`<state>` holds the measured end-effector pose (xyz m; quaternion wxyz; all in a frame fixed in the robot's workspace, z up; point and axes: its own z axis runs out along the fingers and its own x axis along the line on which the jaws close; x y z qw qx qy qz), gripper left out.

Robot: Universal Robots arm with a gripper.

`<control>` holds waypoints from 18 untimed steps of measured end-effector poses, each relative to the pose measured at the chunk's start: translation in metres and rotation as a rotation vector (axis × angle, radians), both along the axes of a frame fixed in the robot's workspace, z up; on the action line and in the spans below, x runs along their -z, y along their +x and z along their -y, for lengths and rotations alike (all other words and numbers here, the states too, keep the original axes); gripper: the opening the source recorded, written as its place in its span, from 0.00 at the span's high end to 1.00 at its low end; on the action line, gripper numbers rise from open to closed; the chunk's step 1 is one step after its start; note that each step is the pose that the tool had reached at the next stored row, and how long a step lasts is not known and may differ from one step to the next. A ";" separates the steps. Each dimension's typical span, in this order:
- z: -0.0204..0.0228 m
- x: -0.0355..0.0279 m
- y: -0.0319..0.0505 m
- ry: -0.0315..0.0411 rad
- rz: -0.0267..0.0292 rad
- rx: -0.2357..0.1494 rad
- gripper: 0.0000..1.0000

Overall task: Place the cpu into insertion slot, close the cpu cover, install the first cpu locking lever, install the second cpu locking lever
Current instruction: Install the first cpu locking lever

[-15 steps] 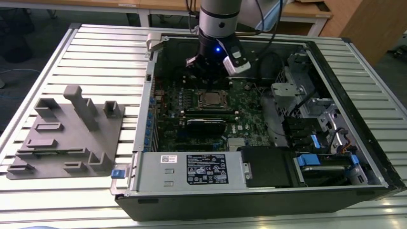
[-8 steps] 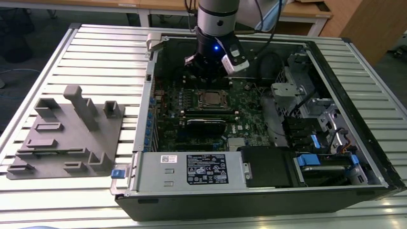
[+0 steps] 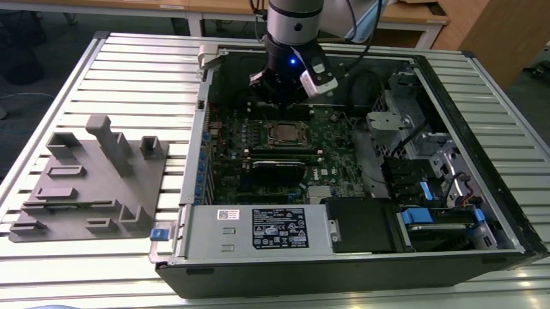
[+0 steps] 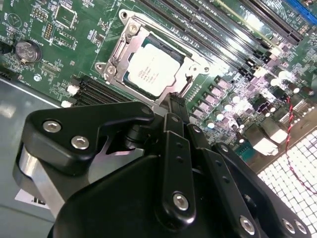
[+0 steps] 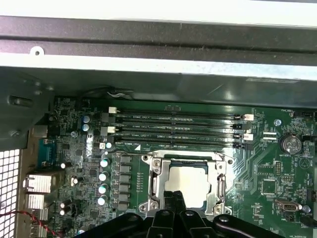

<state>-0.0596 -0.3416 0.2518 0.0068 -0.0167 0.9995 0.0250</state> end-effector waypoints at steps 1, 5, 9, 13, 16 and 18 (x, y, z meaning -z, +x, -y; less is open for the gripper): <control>0.0000 0.0000 -0.0003 0.0000 0.0000 0.000 0.89; 0.0000 0.0000 -0.0081 0.0000 0.0033 0.000 0.89; 0.0002 0.0000 -0.0179 0.0001 0.0090 0.000 0.89; 0.0004 0.0000 -0.0281 0.0001 0.0142 0.000 0.89; 0.0005 0.0000 -0.0341 0.0000 0.0174 0.000 0.89; 0.0004 0.0000 -0.0358 0.0000 0.0185 0.000 0.89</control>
